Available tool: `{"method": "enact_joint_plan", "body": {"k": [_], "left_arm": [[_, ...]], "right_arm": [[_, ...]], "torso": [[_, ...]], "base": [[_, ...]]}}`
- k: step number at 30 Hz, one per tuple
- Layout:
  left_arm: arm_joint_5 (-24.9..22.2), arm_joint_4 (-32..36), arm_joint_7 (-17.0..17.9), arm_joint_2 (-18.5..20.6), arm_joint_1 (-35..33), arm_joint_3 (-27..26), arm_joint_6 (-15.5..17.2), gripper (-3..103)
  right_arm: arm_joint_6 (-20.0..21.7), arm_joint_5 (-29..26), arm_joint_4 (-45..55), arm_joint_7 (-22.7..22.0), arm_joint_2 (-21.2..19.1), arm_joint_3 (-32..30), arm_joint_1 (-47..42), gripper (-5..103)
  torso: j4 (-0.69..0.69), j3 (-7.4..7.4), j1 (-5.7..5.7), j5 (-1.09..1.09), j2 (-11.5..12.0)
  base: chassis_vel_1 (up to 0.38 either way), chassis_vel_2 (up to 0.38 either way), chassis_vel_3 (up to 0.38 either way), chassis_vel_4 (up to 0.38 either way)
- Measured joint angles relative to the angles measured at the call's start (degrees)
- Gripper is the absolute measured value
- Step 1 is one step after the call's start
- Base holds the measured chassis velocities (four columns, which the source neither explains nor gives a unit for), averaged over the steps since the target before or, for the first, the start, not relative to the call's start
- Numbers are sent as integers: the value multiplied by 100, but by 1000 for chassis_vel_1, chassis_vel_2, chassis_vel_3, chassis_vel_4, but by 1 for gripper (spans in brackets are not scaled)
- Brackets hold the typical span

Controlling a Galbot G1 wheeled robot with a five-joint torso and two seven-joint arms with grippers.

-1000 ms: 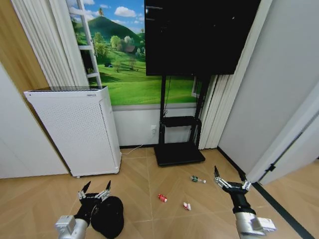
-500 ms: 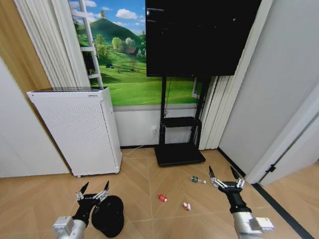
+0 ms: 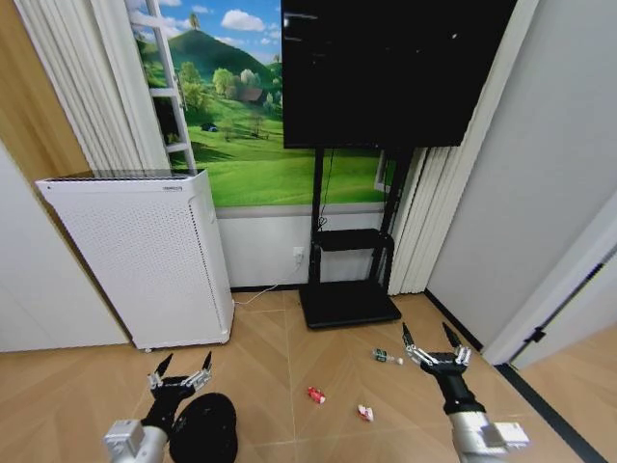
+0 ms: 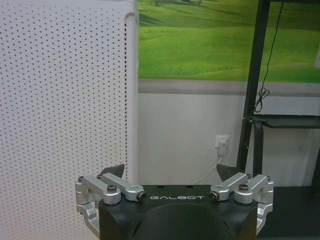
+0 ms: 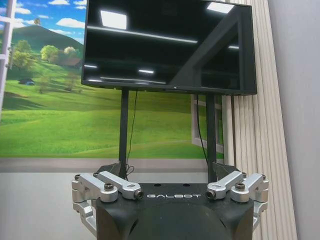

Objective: Pick up the trash bin and place the garbage on the floor into it.

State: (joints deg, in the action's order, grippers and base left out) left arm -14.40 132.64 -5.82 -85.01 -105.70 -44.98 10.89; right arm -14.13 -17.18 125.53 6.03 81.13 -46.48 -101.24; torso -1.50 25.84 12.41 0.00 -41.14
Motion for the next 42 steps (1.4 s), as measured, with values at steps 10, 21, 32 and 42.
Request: {"method": "enact_joint_plan", "body": {"k": [10,21,32,42], "left_arm": [[53,-72,93,7,-5,-53,-214,100],[112,-143,33,2,-55,-138,-433,100],[-75,-44,-113,183,-126,-155,-451,100],[18,5,-209,78,-172,-43,-595,100]], "right_arm": [[-205,73,-103,-230,-80,-5,-9,100],[-249,72,-114,-227,-44,21,-101,100],[-178,81,-135,-243,-21,94,-268,100],[-235,440,-312,-253,198,320,-289,100]], "torso": [[0,-1,0,-2,1],[-1,-16,-13,0,26],[-1,-144,-108,-1,243],[0,-293,-218,0,504]], "base": [[-109,128,120,-104],[28,-36,-39,34],[0,0,0,0],[0,0,0,0]]}}
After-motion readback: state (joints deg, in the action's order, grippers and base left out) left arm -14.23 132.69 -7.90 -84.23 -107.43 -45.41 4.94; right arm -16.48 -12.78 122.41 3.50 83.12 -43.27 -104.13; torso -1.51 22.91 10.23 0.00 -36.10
